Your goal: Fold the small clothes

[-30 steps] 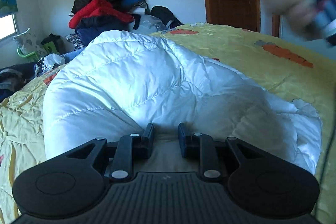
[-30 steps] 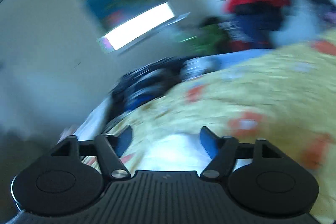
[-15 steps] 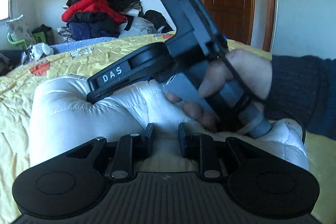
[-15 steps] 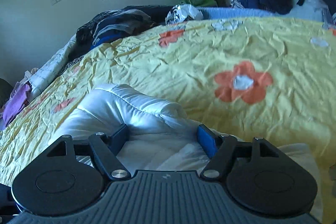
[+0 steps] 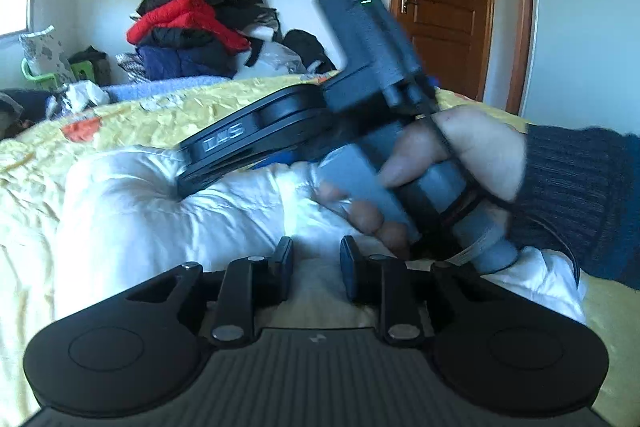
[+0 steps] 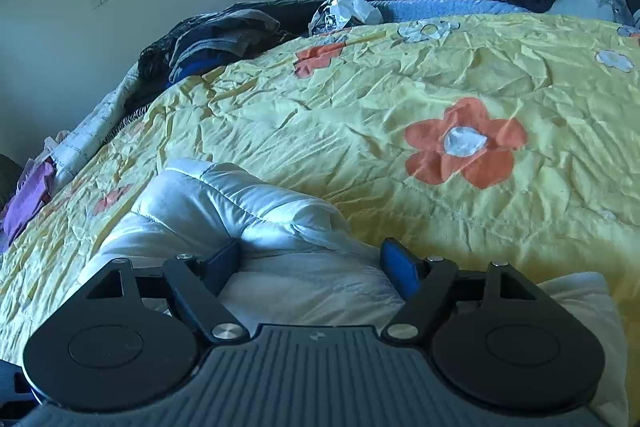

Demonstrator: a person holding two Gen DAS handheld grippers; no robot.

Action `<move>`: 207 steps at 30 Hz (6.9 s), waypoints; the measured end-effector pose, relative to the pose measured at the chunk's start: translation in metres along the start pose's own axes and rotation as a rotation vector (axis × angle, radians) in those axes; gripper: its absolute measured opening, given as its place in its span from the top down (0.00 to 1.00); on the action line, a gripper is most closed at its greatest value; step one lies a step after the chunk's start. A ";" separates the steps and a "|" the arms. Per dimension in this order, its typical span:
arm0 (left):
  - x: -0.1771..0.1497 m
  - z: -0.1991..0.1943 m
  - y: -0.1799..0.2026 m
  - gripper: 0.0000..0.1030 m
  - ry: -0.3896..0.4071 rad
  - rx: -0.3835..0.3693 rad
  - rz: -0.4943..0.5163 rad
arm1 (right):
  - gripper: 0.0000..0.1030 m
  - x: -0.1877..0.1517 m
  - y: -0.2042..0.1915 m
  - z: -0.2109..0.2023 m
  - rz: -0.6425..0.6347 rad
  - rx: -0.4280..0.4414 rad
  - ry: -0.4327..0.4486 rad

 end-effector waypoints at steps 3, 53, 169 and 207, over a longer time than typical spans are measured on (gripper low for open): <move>0.009 -0.048 0.000 0.68 0.095 0.014 -0.040 | 0.19 0.001 0.016 -0.047 0.111 -0.031 0.089; -0.030 -0.155 -0.036 0.14 0.087 0.397 -0.189 | 0.35 -0.059 -0.089 -0.127 0.312 0.284 0.116; -0.078 -0.165 -0.116 0.47 0.007 0.024 -0.791 | 0.75 -0.079 -0.068 -0.112 0.225 0.308 -0.251; -0.084 -0.219 0.017 0.15 0.040 0.603 -0.448 | 0.08 -0.168 -0.068 -0.319 0.166 -0.264 0.184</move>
Point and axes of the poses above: each gripper's, at about its wrist camera, not at the fingertips, and z roughly the way its jaws point, y to its right, x to its top, the point moved 1 cm from there along z, roughly the way its jaws point, and after that the axes turned 13 degrees about -x, right-handed, at the moved point
